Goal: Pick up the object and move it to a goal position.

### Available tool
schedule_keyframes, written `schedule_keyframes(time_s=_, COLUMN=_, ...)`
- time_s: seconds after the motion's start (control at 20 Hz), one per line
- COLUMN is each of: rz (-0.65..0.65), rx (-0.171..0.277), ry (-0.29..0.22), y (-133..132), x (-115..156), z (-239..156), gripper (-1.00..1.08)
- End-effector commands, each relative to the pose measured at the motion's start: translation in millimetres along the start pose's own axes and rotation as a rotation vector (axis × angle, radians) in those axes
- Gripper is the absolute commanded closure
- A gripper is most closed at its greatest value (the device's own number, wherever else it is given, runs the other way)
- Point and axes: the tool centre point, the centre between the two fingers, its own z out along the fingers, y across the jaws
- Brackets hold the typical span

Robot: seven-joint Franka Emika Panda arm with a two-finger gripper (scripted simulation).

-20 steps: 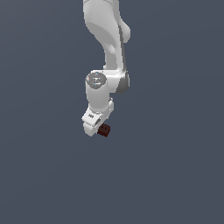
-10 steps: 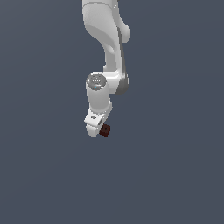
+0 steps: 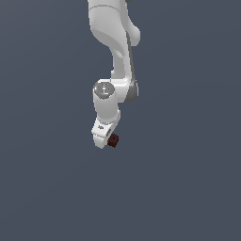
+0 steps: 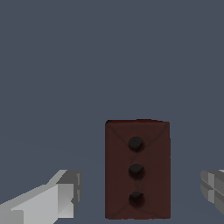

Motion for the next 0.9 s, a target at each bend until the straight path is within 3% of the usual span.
schedule_keyframes(time_s=0.0, rz=-0.001, rx=0.001, ry=0.000, y=-1, x=0, z=9, gripper=-0.92)
schedule_keyframes(time_s=0.55, rz=-0.004, rx=0.001, ry=0.000, y=-1, x=0, z=43, gripper=-0.92)
schedule_keyframes(time_s=0.6, rz=-0.004, rx=0.001, ry=0.000, y=-1, x=0, z=43, gripper=1.08)
schedule_keyframes(time_s=0.85, rz=-0.004, rx=0.001, ry=0.000, y=-1, x=0, z=43, gripper=1.08)
